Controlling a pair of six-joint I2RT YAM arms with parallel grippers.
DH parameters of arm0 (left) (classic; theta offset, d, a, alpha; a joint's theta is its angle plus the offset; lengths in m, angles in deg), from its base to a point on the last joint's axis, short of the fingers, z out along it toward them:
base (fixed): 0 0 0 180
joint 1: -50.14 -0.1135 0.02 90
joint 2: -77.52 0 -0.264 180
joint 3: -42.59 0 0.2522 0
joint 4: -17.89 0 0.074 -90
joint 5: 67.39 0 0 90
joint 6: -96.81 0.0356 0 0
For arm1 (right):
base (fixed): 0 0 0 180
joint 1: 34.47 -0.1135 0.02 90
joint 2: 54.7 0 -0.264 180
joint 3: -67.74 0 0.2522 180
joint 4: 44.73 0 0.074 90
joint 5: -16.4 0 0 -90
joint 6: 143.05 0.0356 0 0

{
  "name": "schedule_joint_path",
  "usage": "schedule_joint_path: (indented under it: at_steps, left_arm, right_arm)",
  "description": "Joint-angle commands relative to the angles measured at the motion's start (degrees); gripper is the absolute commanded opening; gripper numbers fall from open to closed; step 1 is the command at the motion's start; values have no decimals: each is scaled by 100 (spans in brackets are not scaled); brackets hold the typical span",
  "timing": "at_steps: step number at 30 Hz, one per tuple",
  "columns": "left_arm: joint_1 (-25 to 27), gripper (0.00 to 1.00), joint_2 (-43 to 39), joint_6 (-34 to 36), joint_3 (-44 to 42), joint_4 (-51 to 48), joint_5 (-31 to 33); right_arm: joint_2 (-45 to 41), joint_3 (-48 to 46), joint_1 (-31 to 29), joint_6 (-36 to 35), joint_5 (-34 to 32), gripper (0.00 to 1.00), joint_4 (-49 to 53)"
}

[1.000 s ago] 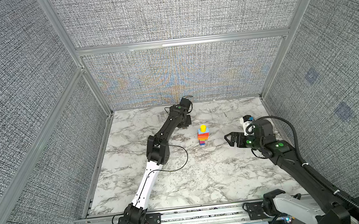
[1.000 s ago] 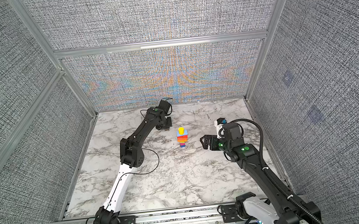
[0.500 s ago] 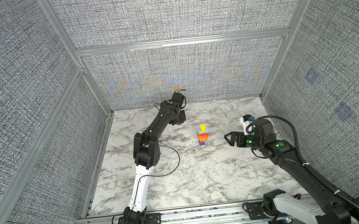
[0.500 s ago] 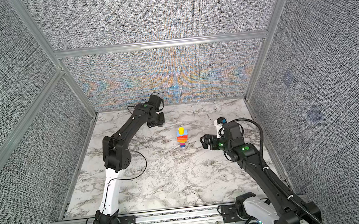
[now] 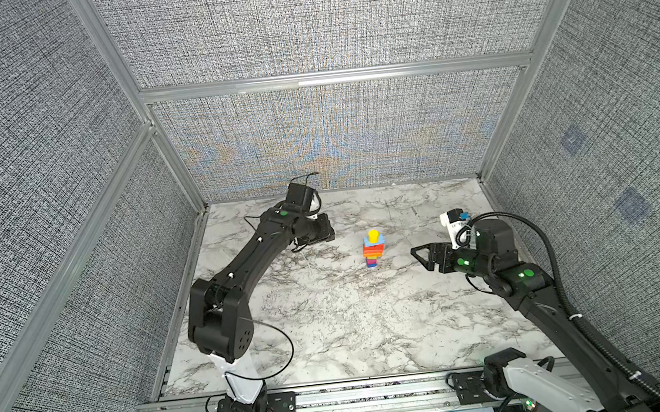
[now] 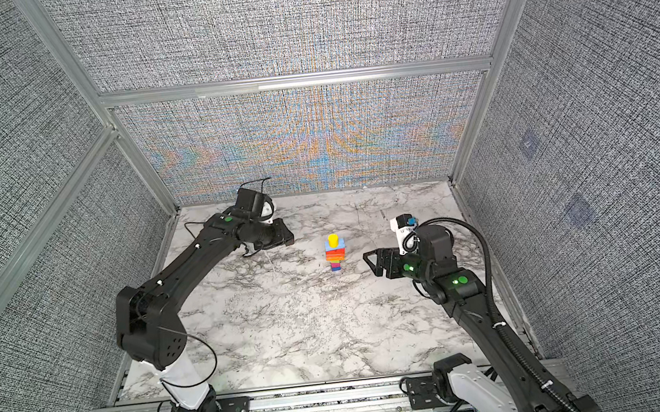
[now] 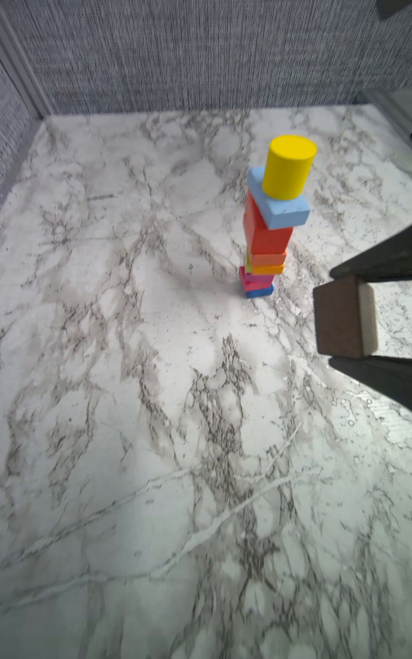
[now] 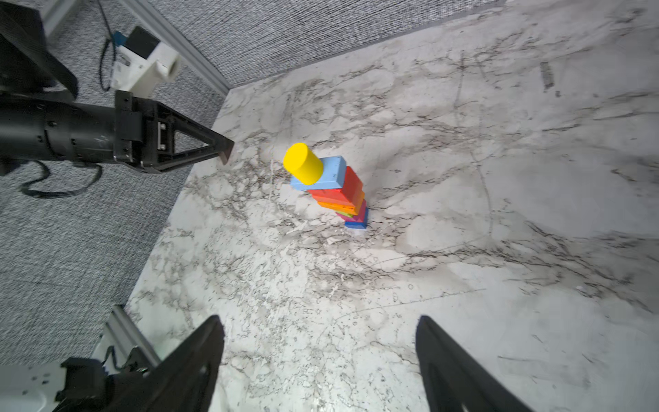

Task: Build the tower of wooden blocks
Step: 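Lift the wedge with the left gripper while the right gripper rises toward it, then bring the wedge to the right gripper while the right gripper closes on it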

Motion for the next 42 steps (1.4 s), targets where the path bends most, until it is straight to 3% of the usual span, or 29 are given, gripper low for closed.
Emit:
schedule_joint_path:
  at_steps: [1,7,12,17,24,35,42]
  left_arm:
    - [-81,8,-351,-201,-655,1612,-1393]
    - [-336,8,-511,-865,-1372,3561,-2886]
    - [-425,8,-667,-1219,-1438,4328,-3418]
    - [-489,8,-575,-2335,-1581,6089,-3914]
    - [-500,8,-82,-3773,-1393,8016,-4435]
    - [-492,7,297,-4641,-1191,9146,-4698]
    - [-483,7,360,-4630,-1182,9126,-4674]
  right_arm:
    - [57,5,-17,229,972,78,-671]
    - [672,503,-134,492,1734,74,-1267]
    - [1270,1001,-218,620,2182,68,-1641]
    - [1912,1438,-271,1104,2538,62,-2407]
    - [2749,2059,-421,1408,2893,65,-3017]
    - [3462,2667,-466,1769,3074,60,-3498]
    - [3745,2831,-468,2106,3194,59,-3877]
